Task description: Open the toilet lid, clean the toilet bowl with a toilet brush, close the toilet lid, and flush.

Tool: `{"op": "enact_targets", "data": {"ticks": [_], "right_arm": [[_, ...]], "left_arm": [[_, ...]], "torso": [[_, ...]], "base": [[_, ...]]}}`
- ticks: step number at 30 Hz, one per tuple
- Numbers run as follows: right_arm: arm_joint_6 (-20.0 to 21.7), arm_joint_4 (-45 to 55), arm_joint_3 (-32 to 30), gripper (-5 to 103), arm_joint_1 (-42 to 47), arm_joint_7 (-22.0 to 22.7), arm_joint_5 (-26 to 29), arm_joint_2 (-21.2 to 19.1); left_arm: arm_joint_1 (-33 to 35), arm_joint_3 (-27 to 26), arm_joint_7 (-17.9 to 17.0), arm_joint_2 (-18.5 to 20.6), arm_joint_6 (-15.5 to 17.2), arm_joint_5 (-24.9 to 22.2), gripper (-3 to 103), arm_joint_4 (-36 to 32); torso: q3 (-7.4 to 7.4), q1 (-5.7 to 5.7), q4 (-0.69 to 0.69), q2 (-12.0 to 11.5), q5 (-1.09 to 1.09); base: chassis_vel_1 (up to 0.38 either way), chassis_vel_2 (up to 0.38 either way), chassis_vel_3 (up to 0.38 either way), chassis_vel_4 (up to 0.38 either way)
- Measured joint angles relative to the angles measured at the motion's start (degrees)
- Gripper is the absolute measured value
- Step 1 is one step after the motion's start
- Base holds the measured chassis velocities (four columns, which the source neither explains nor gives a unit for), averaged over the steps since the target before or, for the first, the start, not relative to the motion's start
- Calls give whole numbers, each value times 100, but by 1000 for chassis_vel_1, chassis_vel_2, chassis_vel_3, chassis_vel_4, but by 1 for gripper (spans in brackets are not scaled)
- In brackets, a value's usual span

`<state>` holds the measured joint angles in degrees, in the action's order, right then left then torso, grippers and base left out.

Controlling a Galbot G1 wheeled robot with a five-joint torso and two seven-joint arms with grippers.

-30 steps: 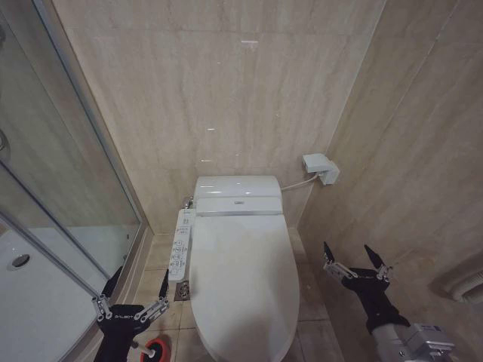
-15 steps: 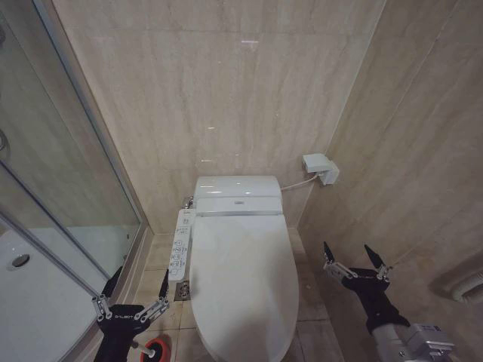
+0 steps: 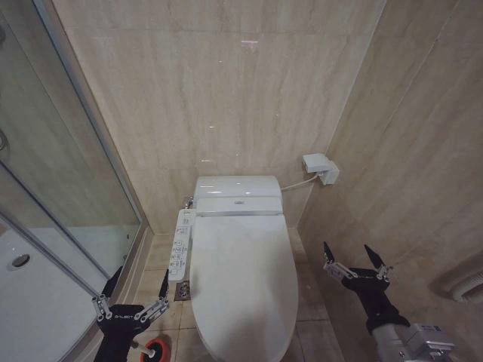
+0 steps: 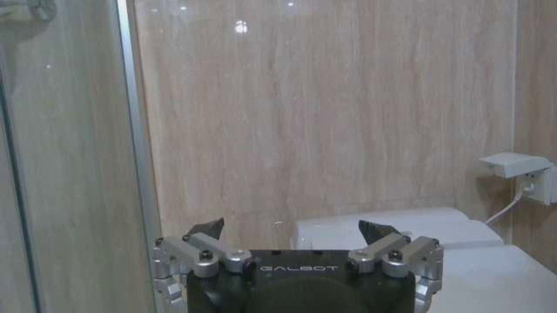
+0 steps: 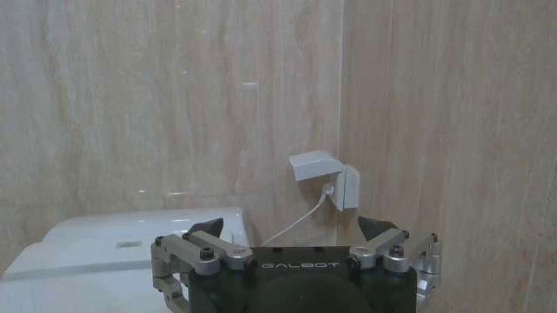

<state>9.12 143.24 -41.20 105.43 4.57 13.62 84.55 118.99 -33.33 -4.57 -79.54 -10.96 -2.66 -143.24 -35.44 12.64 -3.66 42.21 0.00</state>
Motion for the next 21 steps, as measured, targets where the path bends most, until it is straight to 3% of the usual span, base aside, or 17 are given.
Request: {"op": "enact_targets", "data": {"ticks": [12,14,15,21], "right_arm": [[0,0,0,100,0,0,0,0],[0,0,0,100,0,0,0,0],[0,0,0,100,0,0,0,0],[0,0,0,100,0,0,0,0]], "left_arm": [[-65,-3,18,0,64,-24,100,16],[-362,-30,114,-2,365,-173,100,131],[-362,-30,114,-2,365,-173,100,131],[-1379,-125,453,-12,1405,-693,100,527]], "torso": [[0,0,1,0,1],[0,0,0,0,0],[0,0,0,0,0],[0,0,0,0,0]], "base": [[0,0,0,0],[0,0,0,0],[0,0,0,0],[0,0,0,0]]}}
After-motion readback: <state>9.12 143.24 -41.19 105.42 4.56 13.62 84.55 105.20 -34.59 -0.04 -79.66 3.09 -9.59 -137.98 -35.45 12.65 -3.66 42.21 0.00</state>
